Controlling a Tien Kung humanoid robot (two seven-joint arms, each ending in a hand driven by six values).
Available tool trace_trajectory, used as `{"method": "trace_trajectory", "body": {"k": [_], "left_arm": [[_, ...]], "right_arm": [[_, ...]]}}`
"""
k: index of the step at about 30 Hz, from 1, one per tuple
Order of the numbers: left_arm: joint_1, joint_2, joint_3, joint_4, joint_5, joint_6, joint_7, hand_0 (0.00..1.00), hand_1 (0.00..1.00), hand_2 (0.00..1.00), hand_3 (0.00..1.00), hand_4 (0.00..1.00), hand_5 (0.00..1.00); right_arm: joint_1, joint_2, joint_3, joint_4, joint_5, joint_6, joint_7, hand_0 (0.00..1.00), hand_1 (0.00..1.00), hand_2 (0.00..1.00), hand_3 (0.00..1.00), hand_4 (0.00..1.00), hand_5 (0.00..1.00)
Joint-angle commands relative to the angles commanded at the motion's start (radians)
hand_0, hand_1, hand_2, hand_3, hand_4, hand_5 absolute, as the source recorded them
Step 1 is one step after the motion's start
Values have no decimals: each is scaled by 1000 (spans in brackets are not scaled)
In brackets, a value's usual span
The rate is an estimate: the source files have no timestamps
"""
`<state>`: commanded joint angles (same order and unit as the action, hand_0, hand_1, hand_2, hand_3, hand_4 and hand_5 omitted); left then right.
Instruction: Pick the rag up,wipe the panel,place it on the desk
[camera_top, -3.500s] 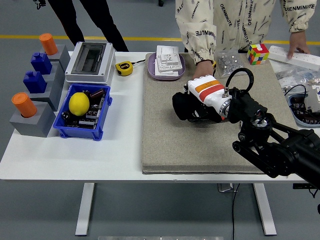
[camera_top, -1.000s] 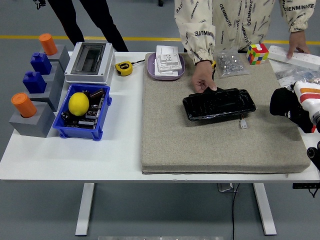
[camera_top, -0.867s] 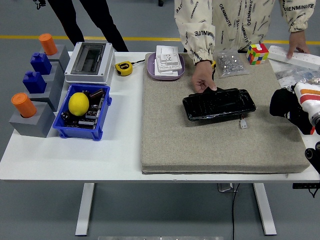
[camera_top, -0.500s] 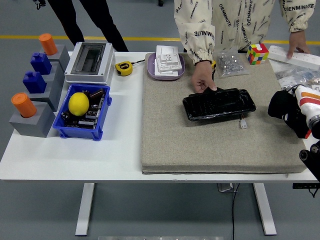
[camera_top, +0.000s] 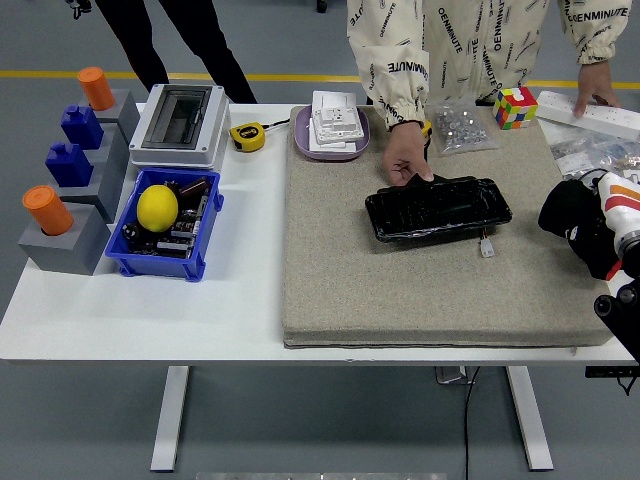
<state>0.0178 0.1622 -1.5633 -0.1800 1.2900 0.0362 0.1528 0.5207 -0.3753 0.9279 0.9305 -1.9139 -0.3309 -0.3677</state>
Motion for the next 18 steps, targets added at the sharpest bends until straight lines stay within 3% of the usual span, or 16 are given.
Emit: {"method": "trace_trajectory", "body": {"k": [4, 6, 11, 12, 17, 18], "left_arm": [[-1, 0, 1, 0, -1, 0, 0, 638, 689, 723, 566, 594, 463], [-1, -1, 2, 0, -1, -1, -1, 640, 689, 722, 565, 594, 463], [-2, -1, 2, 0, -1, -1, -1, 640, 689, 722, 565, 594, 463], [-3, 0, 1, 0, -1, -1, -1, 640, 689, 721, 566, 593, 463], [-3, 0, 0, 0, 0, -1, -1, 640, 689, 721, 566, 593, 463], [-3, 0, 0, 0, 0, -1, -1, 640, 689, 722, 567, 593, 463]], "right_arm": [[3, 1, -12, 5, 21, 8, 4, 241, 357, 434, 410, 986, 46], [5, 1, -11, 10, 30, 29, 9, 273, 389, 464, 460, 998, 92], [8, -1, -1, 15, 57, 79, 31, 273, 389, 464, 460, 998, 92], [9, -2, 0, 15, 59, 84, 35, 358, 447, 520, 510, 968, 313], [12, -9, 4, 18, 59, 113, 60, 358, 447, 520, 510, 968, 313], [12, -9, 4, 19, 58, 116, 62, 469, 532, 634, 556, 998, 431]]}}
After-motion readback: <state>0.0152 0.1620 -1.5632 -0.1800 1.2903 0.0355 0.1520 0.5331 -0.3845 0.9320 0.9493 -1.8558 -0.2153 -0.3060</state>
